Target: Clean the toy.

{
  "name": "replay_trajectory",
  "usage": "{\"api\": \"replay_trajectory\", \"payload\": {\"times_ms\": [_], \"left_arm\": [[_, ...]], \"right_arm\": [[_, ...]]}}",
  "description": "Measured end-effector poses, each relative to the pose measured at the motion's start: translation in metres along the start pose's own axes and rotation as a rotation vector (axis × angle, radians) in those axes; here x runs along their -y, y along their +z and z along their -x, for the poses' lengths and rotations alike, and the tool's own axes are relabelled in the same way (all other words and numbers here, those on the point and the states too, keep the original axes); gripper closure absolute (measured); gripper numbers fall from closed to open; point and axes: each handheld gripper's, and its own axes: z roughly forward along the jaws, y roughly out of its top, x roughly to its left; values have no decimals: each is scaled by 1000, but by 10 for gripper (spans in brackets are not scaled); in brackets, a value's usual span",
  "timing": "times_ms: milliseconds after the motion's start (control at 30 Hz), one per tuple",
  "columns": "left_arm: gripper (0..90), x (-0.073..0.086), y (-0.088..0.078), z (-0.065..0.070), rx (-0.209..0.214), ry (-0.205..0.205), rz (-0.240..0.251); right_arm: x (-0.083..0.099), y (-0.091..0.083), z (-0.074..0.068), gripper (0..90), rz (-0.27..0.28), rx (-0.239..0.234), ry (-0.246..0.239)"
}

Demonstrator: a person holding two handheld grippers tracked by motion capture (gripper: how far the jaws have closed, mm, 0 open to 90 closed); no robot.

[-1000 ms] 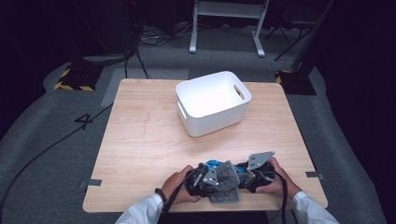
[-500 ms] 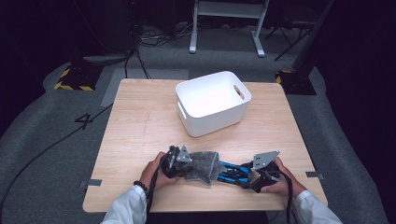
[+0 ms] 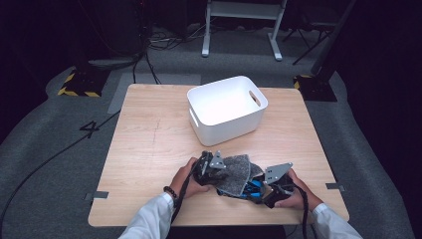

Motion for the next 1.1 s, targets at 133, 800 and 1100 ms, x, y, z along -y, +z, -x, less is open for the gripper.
{"api": "replay_trajectory", "payload": {"times_ms": [133, 800, 1100], "left_arm": [[711, -6, 4, -4, 20, 2, 9], [698, 62, -46, -15, -31, -46, -76], [271, 83, -67, -16, -117, -147, -33]], "right_arm": [[1, 0, 1, 245, 9, -4, 13], [12, -12, 3, 244, -7, 2, -1], [12, -13, 1, 241, -20, 12, 12]]}}
